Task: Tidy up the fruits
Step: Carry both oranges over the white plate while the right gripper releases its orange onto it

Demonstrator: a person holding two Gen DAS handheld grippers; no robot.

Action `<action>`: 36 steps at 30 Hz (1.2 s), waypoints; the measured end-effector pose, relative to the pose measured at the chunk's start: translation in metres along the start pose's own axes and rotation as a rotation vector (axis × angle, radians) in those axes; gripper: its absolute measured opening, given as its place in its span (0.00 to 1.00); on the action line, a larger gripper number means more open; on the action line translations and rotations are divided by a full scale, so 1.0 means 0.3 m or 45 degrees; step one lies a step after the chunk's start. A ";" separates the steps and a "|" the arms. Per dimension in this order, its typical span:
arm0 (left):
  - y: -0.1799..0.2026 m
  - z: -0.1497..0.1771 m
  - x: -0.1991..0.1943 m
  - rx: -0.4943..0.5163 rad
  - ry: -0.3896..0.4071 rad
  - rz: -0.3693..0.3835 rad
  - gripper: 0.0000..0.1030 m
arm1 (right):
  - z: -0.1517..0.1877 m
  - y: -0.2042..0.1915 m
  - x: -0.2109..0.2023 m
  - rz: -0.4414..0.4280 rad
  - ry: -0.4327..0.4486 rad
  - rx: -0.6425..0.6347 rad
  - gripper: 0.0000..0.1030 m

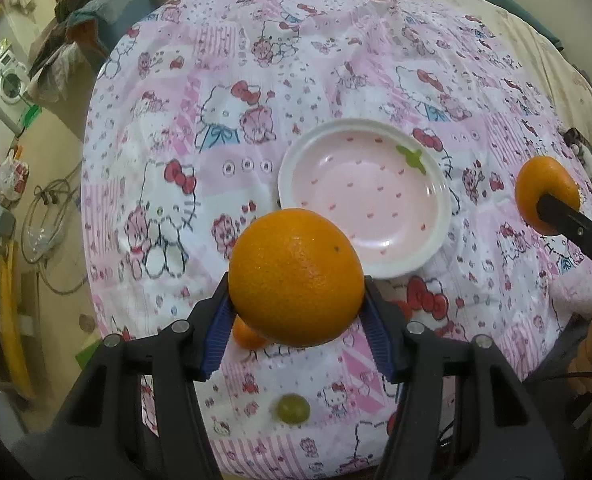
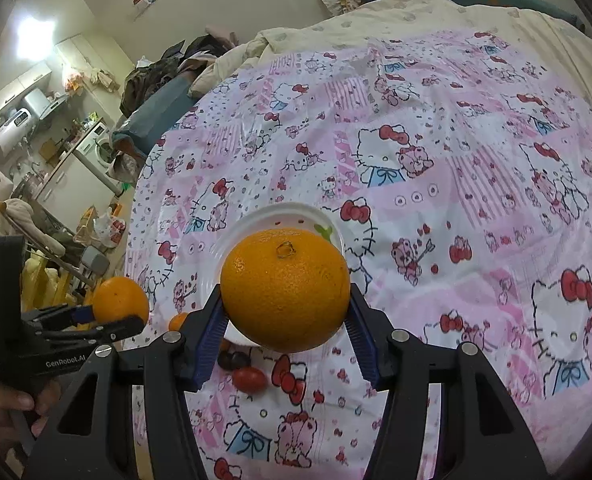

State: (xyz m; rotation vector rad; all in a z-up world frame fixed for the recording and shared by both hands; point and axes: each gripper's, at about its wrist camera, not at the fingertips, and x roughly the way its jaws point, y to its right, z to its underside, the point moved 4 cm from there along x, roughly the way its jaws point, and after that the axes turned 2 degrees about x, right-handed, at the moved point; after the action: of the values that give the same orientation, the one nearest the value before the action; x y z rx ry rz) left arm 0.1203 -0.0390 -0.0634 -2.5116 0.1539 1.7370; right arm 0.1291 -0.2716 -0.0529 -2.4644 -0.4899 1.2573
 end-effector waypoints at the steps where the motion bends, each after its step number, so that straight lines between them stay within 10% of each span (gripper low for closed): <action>1: 0.001 -0.015 0.003 0.008 0.004 -0.002 0.53 | -0.007 0.000 0.005 0.001 0.001 -0.004 0.57; 36: -0.024 -0.215 0.249 0.075 -0.036 0.007 0.53 | -0.156 -0.015 0.431 -0.053 -0.212 -0.150 0.57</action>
State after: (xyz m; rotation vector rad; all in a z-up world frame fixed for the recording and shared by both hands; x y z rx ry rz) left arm 0.2074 -0.0426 -0.1106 -2.4468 0.2075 1.7422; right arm 0.2381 -0.2165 -0.1161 -2.4414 -0.6720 1.4628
